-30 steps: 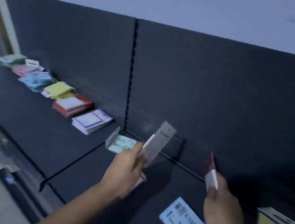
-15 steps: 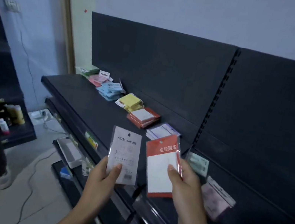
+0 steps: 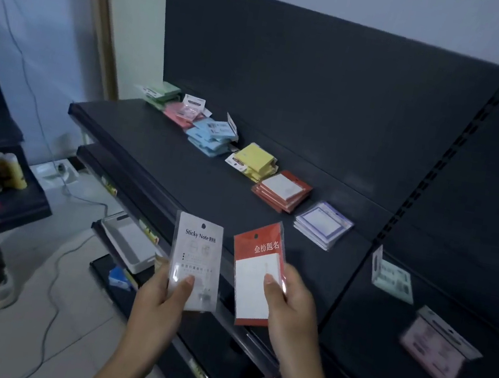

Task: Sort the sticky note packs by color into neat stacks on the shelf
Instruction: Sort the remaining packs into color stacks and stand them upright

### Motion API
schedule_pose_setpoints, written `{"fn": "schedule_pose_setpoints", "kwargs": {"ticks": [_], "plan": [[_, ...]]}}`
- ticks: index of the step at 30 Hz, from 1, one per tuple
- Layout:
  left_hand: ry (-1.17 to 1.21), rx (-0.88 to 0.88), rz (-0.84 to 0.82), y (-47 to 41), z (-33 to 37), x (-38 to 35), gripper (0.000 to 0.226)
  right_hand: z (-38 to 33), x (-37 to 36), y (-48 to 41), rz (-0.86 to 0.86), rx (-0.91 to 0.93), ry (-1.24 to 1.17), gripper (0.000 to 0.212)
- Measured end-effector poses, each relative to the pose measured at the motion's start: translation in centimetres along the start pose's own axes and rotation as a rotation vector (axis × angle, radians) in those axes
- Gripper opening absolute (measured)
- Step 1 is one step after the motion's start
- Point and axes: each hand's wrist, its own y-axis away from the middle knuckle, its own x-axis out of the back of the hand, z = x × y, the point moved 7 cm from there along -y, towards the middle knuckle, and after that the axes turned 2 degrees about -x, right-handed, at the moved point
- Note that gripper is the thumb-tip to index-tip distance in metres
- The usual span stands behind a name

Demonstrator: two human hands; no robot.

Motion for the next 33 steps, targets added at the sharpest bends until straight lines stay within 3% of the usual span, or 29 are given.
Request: {"fn": "schedule_pose_setpoints", "kwargs": {"ticks": [20,25,29,33], "plan": [[-0.394,-0.367,-0.247,-18.6,5.1,-11.4,0.02,-0.8,-2.2,-19.3,0.139,0.074,-0.089,0.033],[-0.609,-0.534,-0.398,-19.7,5.2,-15.5,0.062,-0.6,-2.2,-21.9,0.149,-0.061,-0.519,0.022],[-0.558,-0.521,-0.443,-22.8,4.5,-16.6,0.053,2.2,-1.7,-24.1,0.305,-0.232,-0.725,0.025],[-0.641,-0.524,-0.537,-26.1,3.1,-17.0,0.059,3.3,-0.3,-25.9,0.535,-0.249,-0.61,0.022]]}}
